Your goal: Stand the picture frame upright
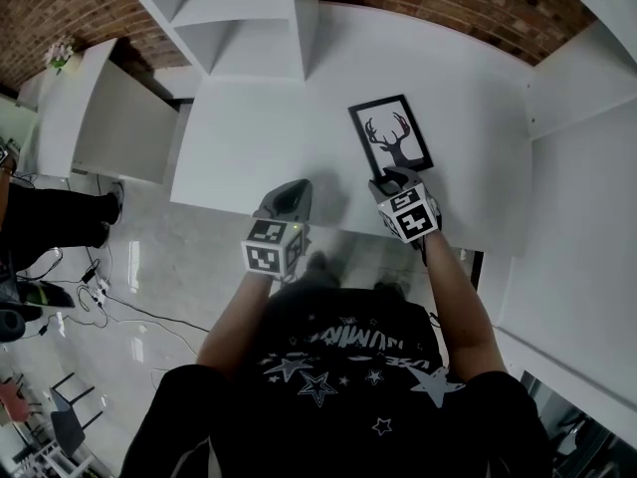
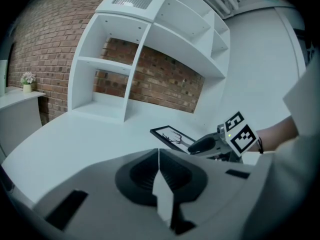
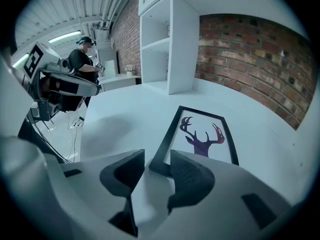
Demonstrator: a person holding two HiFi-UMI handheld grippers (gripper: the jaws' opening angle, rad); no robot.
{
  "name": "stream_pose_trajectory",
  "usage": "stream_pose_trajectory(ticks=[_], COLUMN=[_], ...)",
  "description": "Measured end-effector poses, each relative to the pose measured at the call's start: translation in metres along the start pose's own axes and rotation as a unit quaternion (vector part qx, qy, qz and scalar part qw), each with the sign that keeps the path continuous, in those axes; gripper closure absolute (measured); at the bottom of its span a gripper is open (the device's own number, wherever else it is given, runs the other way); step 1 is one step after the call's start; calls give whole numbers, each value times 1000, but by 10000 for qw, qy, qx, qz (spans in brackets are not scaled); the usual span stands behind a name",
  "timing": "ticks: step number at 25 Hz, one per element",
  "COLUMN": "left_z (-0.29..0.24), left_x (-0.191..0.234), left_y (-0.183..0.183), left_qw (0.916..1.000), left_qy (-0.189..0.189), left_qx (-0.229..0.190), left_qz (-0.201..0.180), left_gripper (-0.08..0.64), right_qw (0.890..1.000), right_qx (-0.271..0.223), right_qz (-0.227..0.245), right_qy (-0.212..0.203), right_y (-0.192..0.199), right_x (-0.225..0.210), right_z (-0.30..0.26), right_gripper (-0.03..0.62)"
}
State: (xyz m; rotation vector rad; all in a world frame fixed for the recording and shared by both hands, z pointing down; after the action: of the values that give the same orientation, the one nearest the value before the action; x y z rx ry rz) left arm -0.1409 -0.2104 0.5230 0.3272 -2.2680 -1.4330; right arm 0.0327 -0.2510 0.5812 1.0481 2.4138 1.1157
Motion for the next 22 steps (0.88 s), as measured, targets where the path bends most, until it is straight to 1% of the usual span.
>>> stream_pose_trajectory(ticks=[3, 4, 6, 13, 22], left_z=[1, 1, 1, 1, 5], left_x=[3, 4, 6, 11, 16], left_y=[1, 1, 0, 2, 7], left_qw=[10000, 10000, 9999, 10000, 9998], left_qy=[41, 53, 65, 59, 109], left_qx=[36, 52, 79, 79, 135], left_qz=[-5, -4, -1, 1, -32], left_gripper=[540, 540, 540, 540, 540], right_qw=[9999, 9999, 9998, 9983, 9921], right_qx=[79, 92, 96, 60, 83], right_qz=[27, 38, -2, -427, -1062], right_qy=[69, 108, 165, 387, 666], right_y=[-1, -2, -3, -1, -5], right_x=[2, 2, 1, -4, 6], right_z=[-3, -3, -4, -8, -9], right_gripper=[436, 461, 469, 503, 509])
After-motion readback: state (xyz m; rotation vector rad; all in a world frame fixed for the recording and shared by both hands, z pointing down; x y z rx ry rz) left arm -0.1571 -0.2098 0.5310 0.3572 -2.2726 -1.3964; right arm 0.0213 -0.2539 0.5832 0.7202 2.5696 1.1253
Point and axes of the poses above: the fingertips, and each gripper's own axes: z backward along the fingers, x to its left, y out of its underside, the point moved 3 cm from there along z, backward along the fingers, and after that the axes turned 7 degrees about -x, right-handed, at the moved point
